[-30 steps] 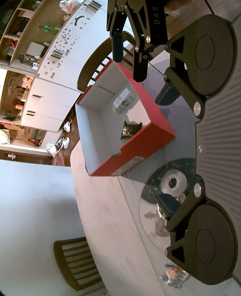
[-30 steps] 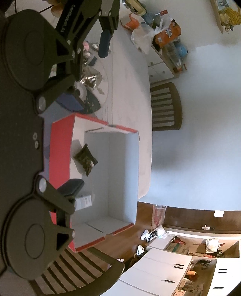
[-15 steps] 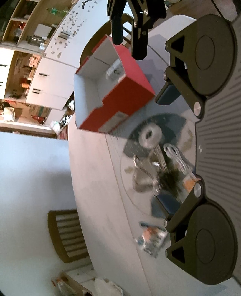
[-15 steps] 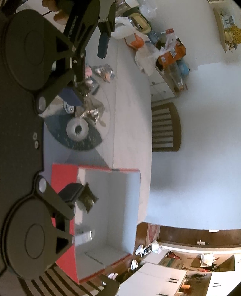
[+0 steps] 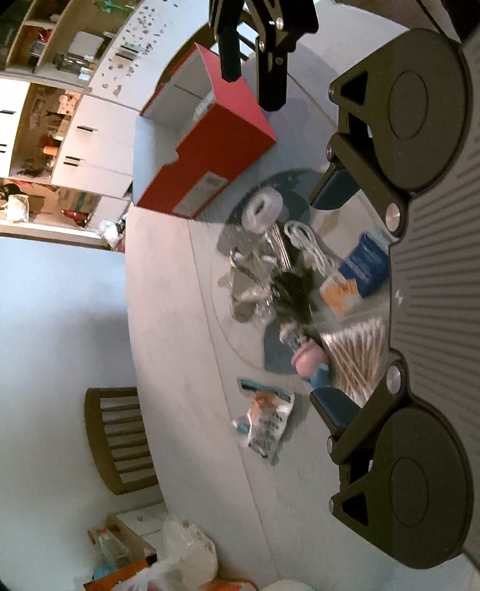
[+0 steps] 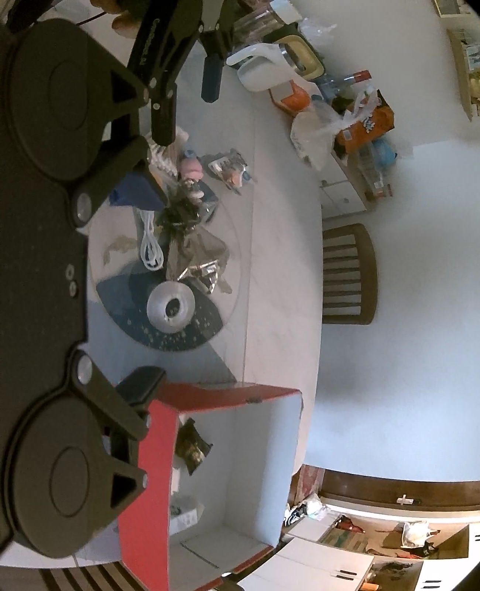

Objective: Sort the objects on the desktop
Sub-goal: 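Withdraw both tools from the shoebox back toward the turntable items, then grasp the cotton swab bag with left tool while right tool grasps the blue wipe pack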

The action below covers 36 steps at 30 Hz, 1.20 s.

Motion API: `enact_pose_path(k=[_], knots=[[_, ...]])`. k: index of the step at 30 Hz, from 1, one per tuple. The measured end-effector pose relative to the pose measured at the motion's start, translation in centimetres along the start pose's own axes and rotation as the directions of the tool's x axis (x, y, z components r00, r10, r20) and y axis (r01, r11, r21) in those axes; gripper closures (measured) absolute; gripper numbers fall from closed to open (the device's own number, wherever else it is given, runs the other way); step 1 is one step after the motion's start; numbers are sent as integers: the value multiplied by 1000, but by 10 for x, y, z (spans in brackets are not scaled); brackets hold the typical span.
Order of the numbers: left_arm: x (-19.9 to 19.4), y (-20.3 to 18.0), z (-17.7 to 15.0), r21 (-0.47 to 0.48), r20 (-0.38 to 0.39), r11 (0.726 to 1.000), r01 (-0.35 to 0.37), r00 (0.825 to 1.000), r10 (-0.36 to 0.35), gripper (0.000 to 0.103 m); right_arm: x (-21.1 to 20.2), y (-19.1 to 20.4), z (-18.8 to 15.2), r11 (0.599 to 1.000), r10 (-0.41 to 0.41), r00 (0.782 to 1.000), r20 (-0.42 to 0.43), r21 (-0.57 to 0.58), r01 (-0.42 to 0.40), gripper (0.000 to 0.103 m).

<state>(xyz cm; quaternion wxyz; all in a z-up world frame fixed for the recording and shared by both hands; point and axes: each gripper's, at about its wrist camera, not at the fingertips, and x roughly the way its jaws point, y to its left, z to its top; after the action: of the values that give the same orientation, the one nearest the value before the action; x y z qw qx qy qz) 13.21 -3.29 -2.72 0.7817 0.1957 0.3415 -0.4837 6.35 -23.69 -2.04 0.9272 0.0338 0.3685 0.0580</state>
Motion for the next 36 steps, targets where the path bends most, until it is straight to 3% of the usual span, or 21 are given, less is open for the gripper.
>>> enact_pose_path(k=[19, 36], knots=[[39, 41, -29, -15, -66, 995, -94, 994, 92, 0, 42, 61, -22, 997, 31, 997, -67, -68, -36, 17], [70, 46, -39, -30, -92, 995, -91, 992, 88, 0, 87, 91, -47, 990, 28, 992, -121, -131, -44, 26]])
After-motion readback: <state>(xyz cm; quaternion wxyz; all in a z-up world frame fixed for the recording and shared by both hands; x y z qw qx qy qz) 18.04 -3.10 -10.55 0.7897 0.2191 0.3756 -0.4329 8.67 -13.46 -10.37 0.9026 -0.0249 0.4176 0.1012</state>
